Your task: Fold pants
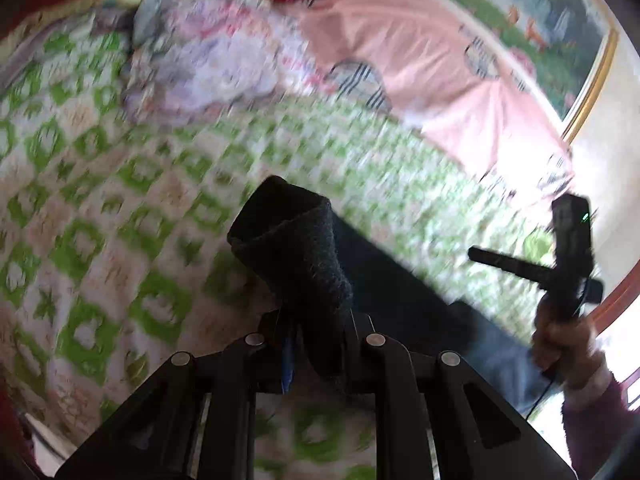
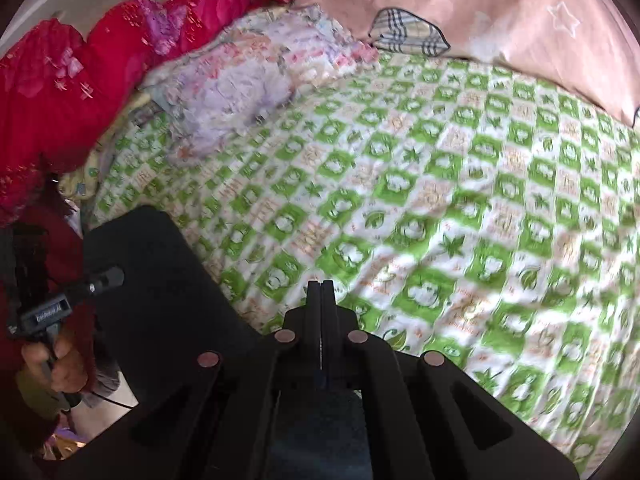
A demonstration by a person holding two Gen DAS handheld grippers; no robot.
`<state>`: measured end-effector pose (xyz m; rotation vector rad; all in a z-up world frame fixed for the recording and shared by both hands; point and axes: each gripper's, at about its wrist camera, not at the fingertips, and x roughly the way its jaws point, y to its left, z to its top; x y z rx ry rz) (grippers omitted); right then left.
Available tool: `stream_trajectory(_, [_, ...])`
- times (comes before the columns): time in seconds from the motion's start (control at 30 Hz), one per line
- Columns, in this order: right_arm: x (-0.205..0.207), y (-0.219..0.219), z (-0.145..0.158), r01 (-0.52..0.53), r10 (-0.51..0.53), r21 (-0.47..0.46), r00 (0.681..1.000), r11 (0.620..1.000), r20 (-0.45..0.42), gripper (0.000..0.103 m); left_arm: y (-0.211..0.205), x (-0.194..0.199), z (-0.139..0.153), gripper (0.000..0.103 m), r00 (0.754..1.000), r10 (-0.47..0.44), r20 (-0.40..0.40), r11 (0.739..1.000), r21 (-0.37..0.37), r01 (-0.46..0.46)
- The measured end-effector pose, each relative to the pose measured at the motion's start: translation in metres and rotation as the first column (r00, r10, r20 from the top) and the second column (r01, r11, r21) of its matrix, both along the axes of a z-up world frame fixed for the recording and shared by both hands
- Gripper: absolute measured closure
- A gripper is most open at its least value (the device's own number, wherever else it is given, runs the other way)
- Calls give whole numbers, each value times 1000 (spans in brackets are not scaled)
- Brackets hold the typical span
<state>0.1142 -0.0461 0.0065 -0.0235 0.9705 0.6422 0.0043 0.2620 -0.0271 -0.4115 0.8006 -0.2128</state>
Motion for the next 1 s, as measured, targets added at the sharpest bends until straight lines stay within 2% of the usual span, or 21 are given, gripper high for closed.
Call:
stream_trajectory(0.03, [-1, 3, -11, -19, 18, -25, 999, 1000, -44, 93, 3, -2, -7, 87, 1000, 1, -16, 1000, 2, -1])
stream_trajectory(0.07, [-2, 3, -17, -33, 30, -28, 997, 999, -77, 80, 6, -5, -14, 87, 1000, 2, -31, 1000, -5, -2])
stream_trajectory(0.1, [-3, -1, -21, -38, 35, -32, 995, 999, -98, 58, 9, -8, -20, 87, 999, 2, -44, 1000, -15, -3])
stream_trajectory(0.17, [-7, -6, -28, -40, 34, -62, 995, 997, -97, 38, 11, -13, -27, 86, 998, 2, -60, 1000, -18, -4])
stream_trajectory(0.23, [-9, -7, -34, -73, 64, -65, 990, 995, -123, 38, 10, -13, -30, 82, 998, 5, -67, 1000, -7, -5])
stream_trajectory(0.27, [-9, -7, -39, -94, 85, -44, 983, 995, -162, 42, 8, -12, -31, 80, 997, 13, -78, 1000, 6, -13])
stream_trajectory(0.3, [-9, -8, -42, -103, 97, -26, 979, 994, -180, 52, 8, -8, -32, 79, 996, 21, -88, 1000, 14, -20])
stream_trajectory(0.33, [-11, -7, -44, -119, 116, -6, 973, 993, -199, 57, 8, -2, -34, 79, 995, 26, -97, 1000, 14, -25])
stream_trajectory(0.4, [-15, -3, -44, -148, 149, 21, 964, 989, -218, 84, 8, -3, -32, 85, 995, 28, -91, 1000, 9, -28])
stream_trajectory(0.5, [-29, 8, -22, -168, 163, -32, 979, 985, -118, 88, 7, -8, -6, 86, 1000, 4, -17, 999, 32, -3])
stream_trajectory(0.53, [-32, 10, -10, -162, 159, -32, 985, 986, -73, 89, 5, -10, 6, 86, 1000, -9, 23, 999, 54, 7])
stream_trajectory(0.63, [-25, 6, 8, -80, 81, -27, 996, 996, 39, 90, 1, -7, 17, 86, 998, -16, 65, 987, 163, 5])
stream_trajectory(0.7, [-15, 5, 3, -15, 16, -6, 999, 1000, 42, 97, 2, 0, 7, 86, 998, -28, 52, 978, 207, 16])
stream_trajectory(0.77, [-8, 11, -16, -5, 5, -1, 1000, 1000, -29, 97, -5, 8, -15, 84, 998, -53, -24, 954, 294, 58])
stream_trajectory(0.83, [-11, 10, -25, 32, -32, -9, 999, 999, -37, 90, -11, 6, -28, 79, 996, -68, -62, 933, 349, 85])
stream_trajectory(0.87, [-17, 4, -26, 50, -50, 10, 998, 999, -46, 80, -13, -1, -25, 78, 996, -76, -54, 922, 376, 91])
stream_trajectory(0.9, [-23, -7, -22, 82, -80, 28, 996, 996, -50, 63, -14, -6, -19, 74, 996, -78, -46, 915, 394, 90])
stream_trajectory(0.93, [-34, -24, -15, 134, -131, 56, 990, 989, -47, 54, -16, -11, -12, 72, 996, -76, -40, 907, 411, 86])
stream_trajectory(0.97, [-44, -39, -10, 171, -169, 90, 985, 981, -35, 38, -18, -18, 0, 70, 997, -81, -20, 898, 433, 82])
stream_trajectory(1.0, [-57, -54, -5, 202, -201, 134, 979, 970, -17, 32, -21, -24, 11, 65, 995, -101, 3, 893, 442, 89])
